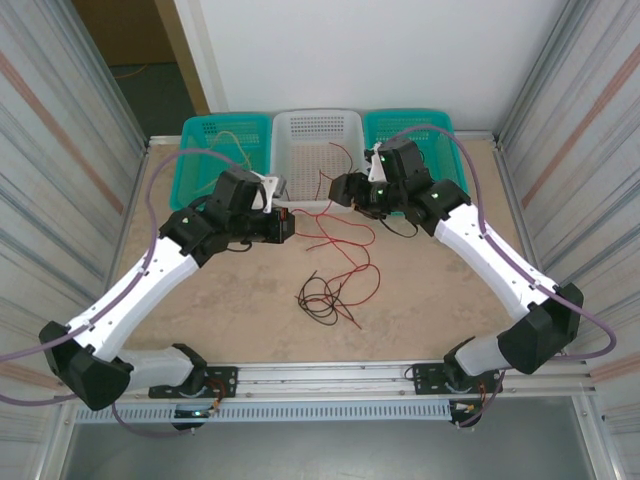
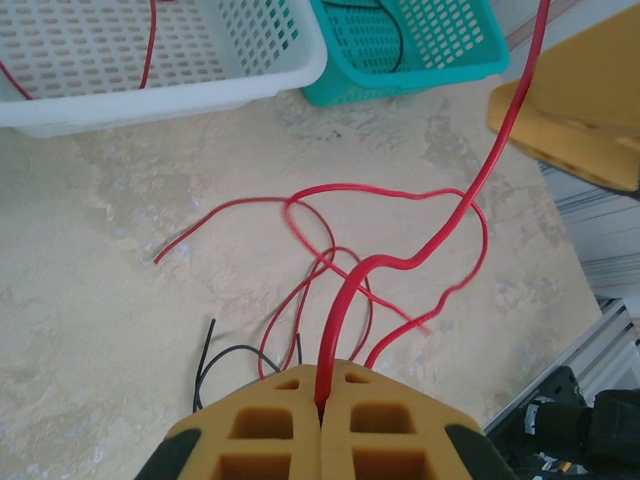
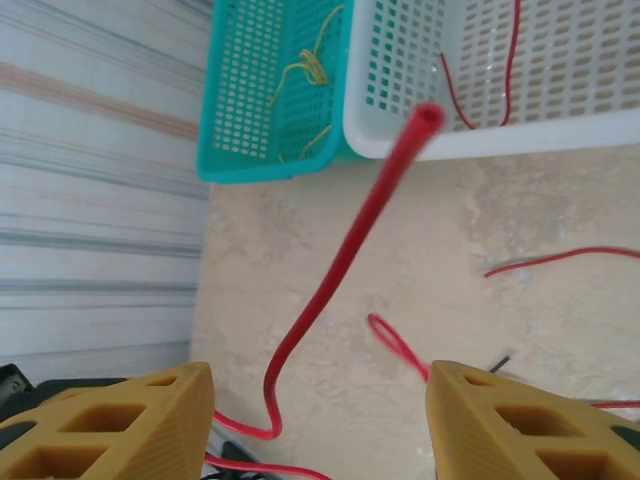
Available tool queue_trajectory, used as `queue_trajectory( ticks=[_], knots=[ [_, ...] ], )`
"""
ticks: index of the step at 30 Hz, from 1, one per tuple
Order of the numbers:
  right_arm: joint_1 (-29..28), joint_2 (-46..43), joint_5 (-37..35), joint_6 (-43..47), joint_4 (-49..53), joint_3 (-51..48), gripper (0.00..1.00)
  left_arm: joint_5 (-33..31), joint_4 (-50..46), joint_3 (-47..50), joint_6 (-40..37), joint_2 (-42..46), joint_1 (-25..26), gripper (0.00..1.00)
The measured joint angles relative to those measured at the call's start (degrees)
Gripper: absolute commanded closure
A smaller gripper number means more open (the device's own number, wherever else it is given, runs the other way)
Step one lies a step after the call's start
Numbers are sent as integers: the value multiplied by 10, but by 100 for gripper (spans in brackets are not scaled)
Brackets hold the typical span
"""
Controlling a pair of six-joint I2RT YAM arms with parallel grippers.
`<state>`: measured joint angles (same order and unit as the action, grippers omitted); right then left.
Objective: Untangle the cables
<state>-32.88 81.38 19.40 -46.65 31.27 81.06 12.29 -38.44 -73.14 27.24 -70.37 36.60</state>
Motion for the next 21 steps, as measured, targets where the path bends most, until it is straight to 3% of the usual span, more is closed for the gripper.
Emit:
queue_trajectory(
  ticks=[2,5,10,16,21],
  knots=[
    [0,0,6,-13,-7,-3,55,2,12,4,0,10,0,100],
    [0,1,16,-25,-17,-3,74,5,23,7,0,19,0,100],
    [0,10,31,-32,-31,0,96,16,42,17,0,20,0,100],
    [9,33,32,-24,-16,66,100,16,58,39,-10,19,8,100],
    [22,59,63,-24,-10,161,100,3,105,35,-53,-5,69,100]
  ],
)
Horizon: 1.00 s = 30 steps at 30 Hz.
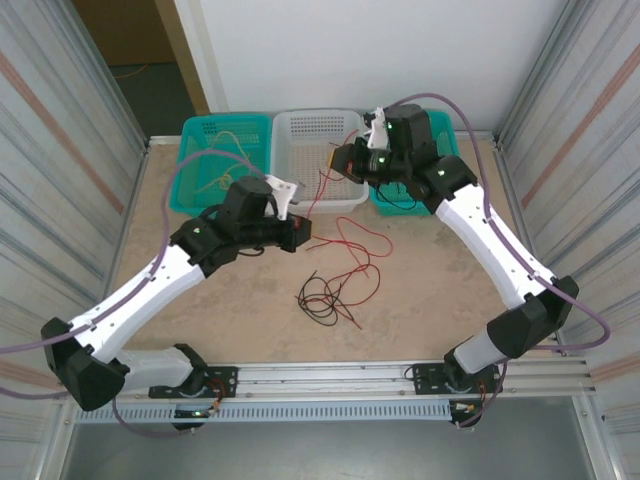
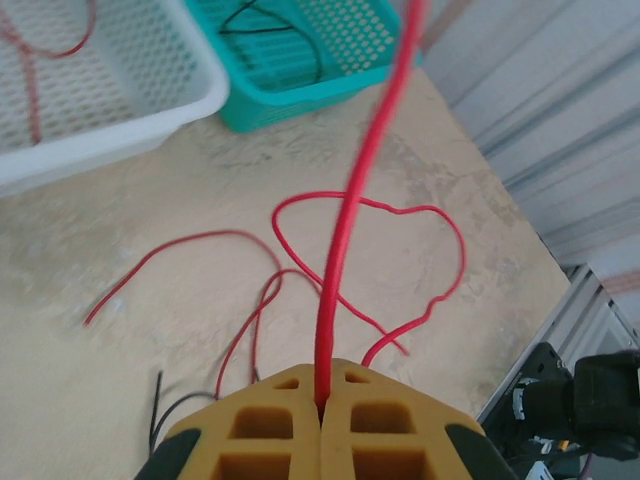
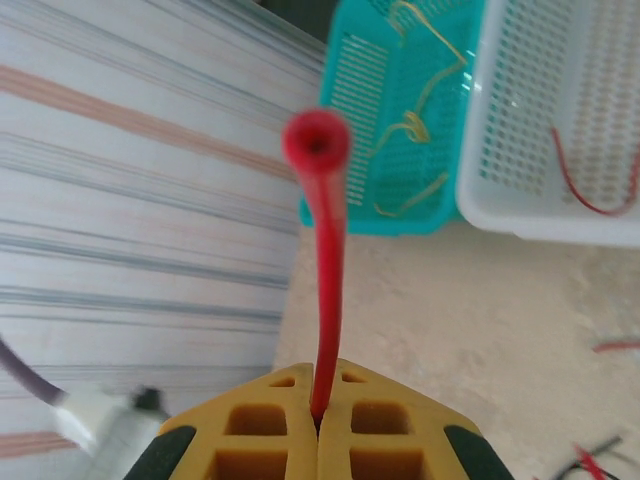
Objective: Untangle the cables
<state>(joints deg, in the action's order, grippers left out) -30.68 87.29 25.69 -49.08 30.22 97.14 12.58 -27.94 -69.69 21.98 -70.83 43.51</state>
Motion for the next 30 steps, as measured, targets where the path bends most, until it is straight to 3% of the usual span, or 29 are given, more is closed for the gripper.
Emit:
queue_trajectory(
  ticks=[4,9,11,15,16,24,30],
  knots=[
    [3,21,28,-15,0,27,100,-17,35,-16,-30,-31,42,100],
    [15,44,42,-30,4,37,97,-35,57,-15,-38,-51,47,100],
    [18,46,41,-30,11,41,83,-37,59,-14,-38,-49,46,100],
    [42,42,28,-19,6,51,44,-9,47,3,-35,-35,29,100],
    [53,37,24,-12,9,50,40,2,43,10,-32,-30,20,100],
    [109,-62,-5,71,77,-61,31,60,38,20,-16,2,-49,100],
    [101,-87,0,133,143,-131,39,104,37,18,-16,11,-83,100]
  ],
)
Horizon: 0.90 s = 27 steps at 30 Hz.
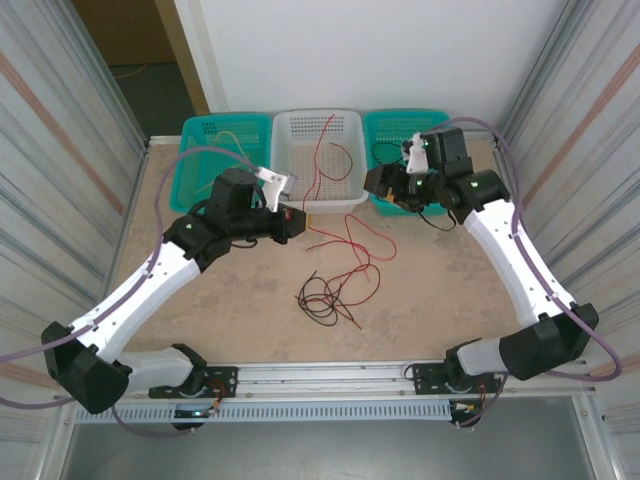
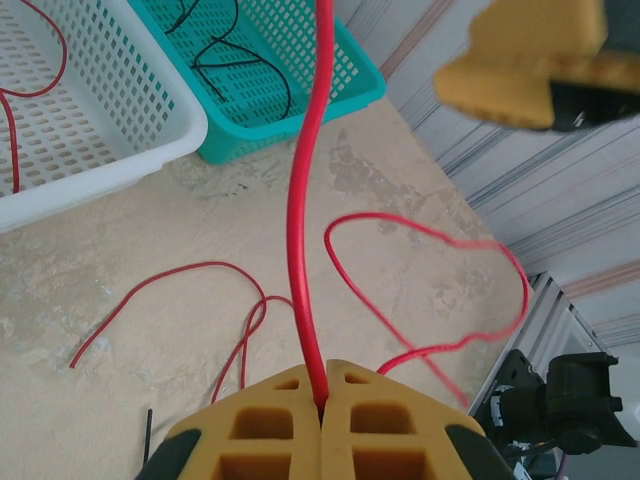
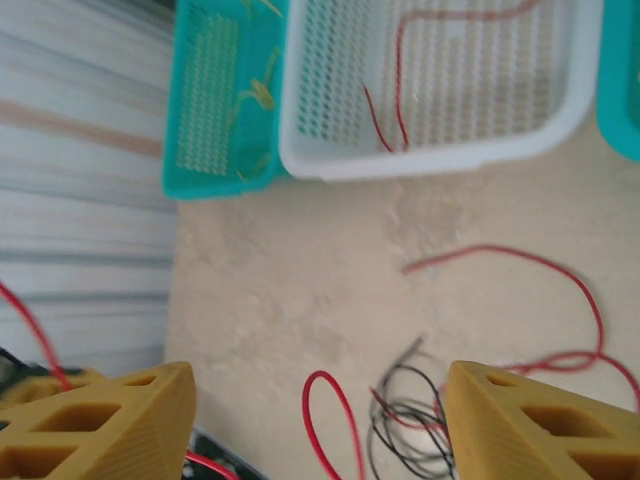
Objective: Untangle the cables
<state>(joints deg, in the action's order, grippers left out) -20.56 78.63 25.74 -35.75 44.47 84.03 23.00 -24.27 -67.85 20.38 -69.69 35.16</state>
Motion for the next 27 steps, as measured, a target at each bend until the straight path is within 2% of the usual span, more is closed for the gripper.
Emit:
queue_trajectory(
  ticks=[3,6,17,19,22,26,27],
  knots=[
    [-26,12,-2,24,24,-6,43,13,-4,-2,0,0,-9,100],
    [-50,19,-2,38,31,-6,44,21,-11,-2,0,0,-9,100],
    [-67,49,0,59,32,-19,50,28,-13,-2,0,0,-9,100],
    [-68,49,0,62,32,-26,58,28,-13,-2,0,0,-9,100],
    [-68,50,0,63,32,-32,80,28,-13,-2,0,0,-10,100],
    [-68,50,0,61,26,-37,99,27,-13,-2,0,0,-10,100],
    [-67,50,0,61,23,-37,100,27,-13,-2,0,0,-11,100]
  ],
)
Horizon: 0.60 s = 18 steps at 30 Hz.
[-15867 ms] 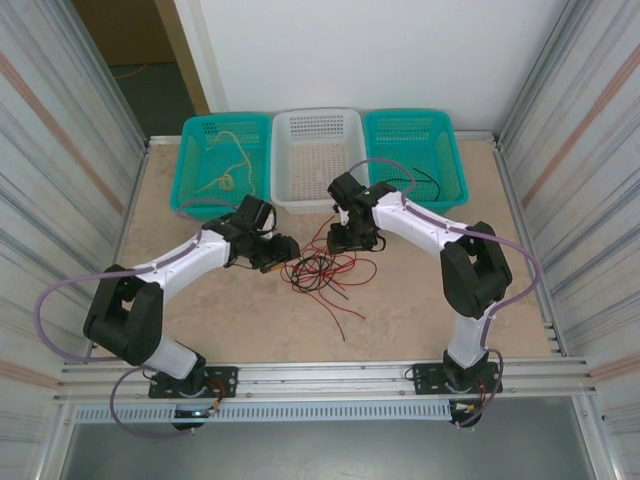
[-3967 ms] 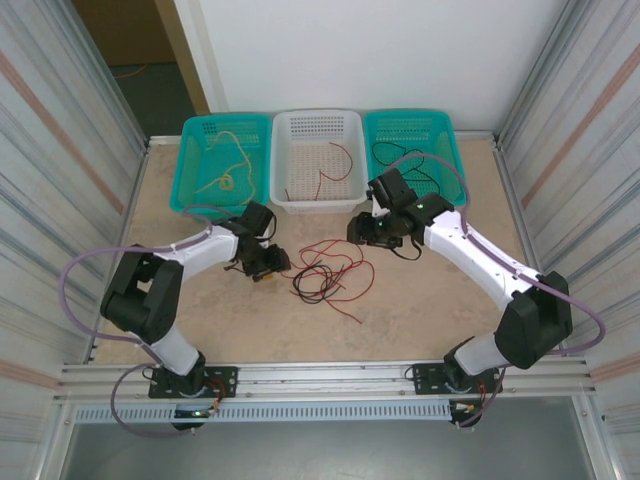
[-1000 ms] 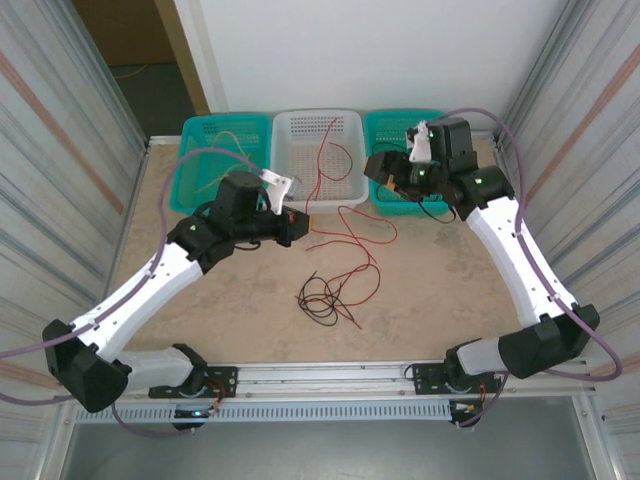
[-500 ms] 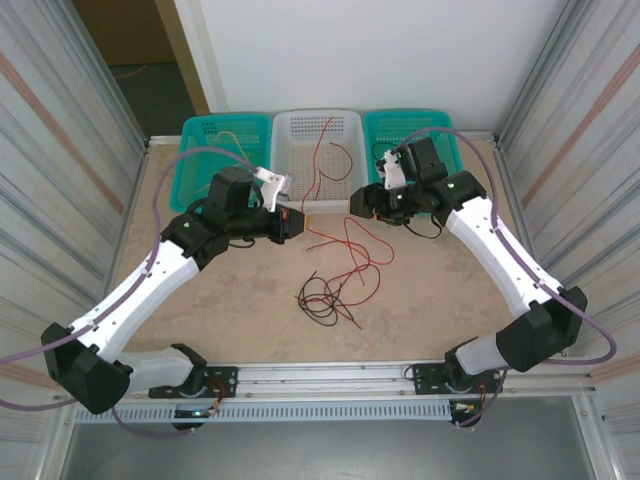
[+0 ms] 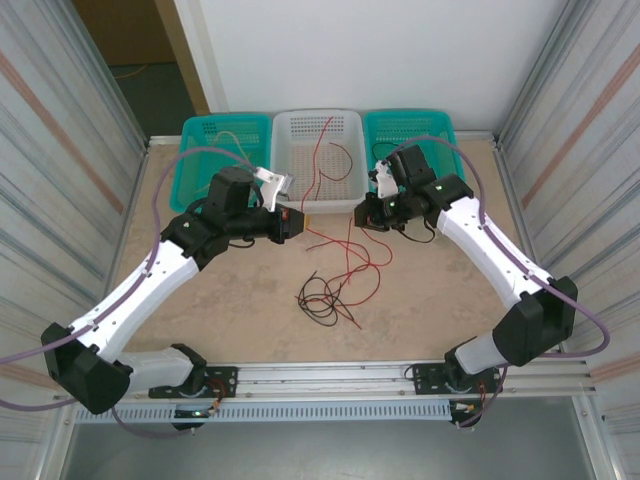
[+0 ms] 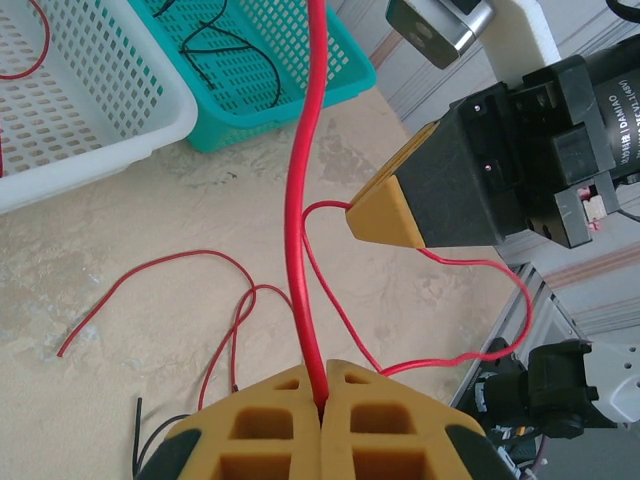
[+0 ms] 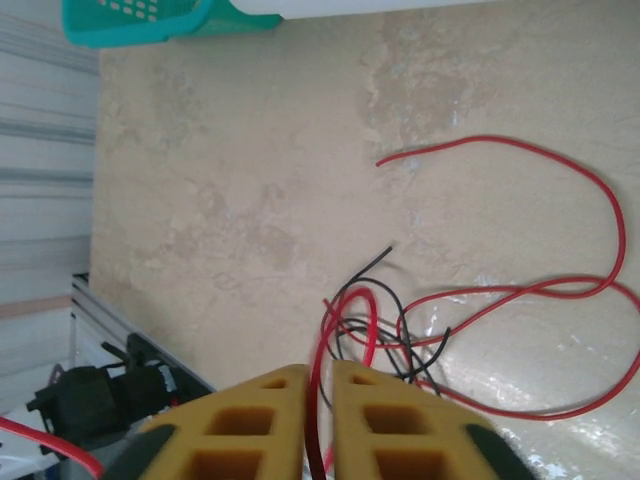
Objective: Untangle the cables
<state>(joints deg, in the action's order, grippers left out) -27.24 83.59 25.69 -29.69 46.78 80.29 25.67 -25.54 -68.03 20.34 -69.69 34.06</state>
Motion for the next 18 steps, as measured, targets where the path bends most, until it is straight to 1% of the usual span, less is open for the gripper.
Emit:
queue_trajectory(
  ticks=[4,7,11,13,17,18],
  knots=[
    [17,-10,-4,-16,-22,-4,100,-12,0,4,5,4,-9,100],
    [57,-37,-1,-42,-61,-17,100,-34,2,31,35,20,-36,100],
    [122,-78,0,-92,-129,-27,100,-38,5,103,101,48,-108,100],
    [144,-91,1,-117,-163,-26,100,-38,2,129,125,52,-130,100],
    [155,-91,14,-155,-207,-16,100,-24,3,144,150,55,-129,100],
    [155,-89,18,-162,-215,-13,95,-24,3,144,152,57,-129,100]
  ],
)
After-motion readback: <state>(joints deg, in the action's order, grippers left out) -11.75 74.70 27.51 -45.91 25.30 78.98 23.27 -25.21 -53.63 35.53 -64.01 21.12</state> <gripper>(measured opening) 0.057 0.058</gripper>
